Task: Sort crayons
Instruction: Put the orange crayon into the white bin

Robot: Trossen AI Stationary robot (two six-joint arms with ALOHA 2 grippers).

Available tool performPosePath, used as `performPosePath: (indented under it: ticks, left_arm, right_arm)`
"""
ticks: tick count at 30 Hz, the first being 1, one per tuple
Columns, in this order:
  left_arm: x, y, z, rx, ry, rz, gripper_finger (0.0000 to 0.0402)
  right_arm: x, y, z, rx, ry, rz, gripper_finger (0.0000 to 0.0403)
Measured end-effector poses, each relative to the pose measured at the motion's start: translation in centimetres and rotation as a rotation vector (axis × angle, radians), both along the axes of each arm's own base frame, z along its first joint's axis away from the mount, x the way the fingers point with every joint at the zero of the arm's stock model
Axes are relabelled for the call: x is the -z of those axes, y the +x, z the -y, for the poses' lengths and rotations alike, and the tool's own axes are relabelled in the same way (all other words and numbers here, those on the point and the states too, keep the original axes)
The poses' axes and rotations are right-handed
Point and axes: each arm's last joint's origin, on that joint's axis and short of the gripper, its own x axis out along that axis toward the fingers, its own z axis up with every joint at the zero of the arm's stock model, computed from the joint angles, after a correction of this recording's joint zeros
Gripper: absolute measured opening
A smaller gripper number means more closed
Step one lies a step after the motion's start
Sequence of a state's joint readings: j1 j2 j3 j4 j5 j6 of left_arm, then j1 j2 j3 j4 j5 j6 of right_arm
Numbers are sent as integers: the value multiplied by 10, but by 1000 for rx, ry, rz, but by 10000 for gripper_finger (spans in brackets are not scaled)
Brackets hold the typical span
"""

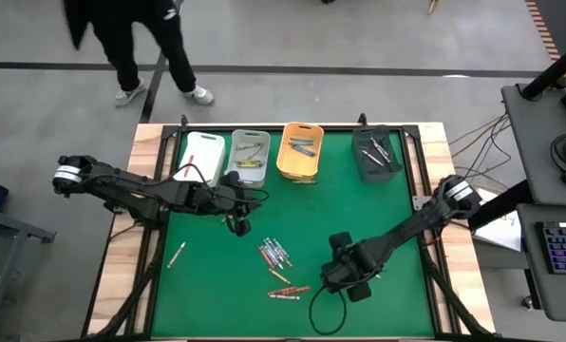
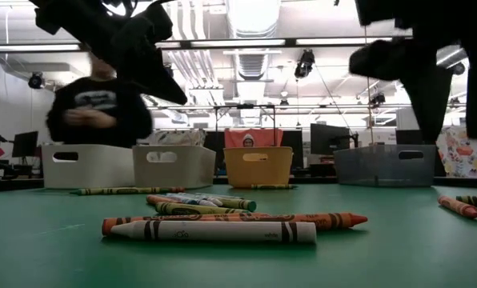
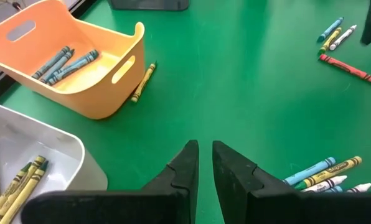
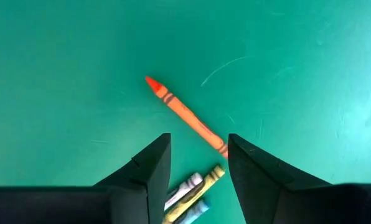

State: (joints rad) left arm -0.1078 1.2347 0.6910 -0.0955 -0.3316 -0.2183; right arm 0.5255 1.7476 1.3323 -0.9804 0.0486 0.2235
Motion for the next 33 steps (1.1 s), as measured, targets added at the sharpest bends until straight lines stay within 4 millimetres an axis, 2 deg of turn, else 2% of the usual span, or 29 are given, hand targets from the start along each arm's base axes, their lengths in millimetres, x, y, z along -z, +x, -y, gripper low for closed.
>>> performPosePath:
  ticks: [5, 10, 22, 33]
  left_arm:
    - [-1, -1, 0, 13, 18, -1, 29]
    - [-1, -1, 0, 18, 25, -2, 29]
    - [-3, -1, 0, 36, 52, -2, 29]
    - [-3, -1, 0, 48, 69, -5, 29]
  right_arm:
    - [25, 6, -3, -118, -53, -65, 148]
    - [39, 9, -3, -175, -75, -104, 148]
    - [49, 23, 4, -200, -44, -29, 148]
    - [54, 25, 10, -214, -28, -8, 148]
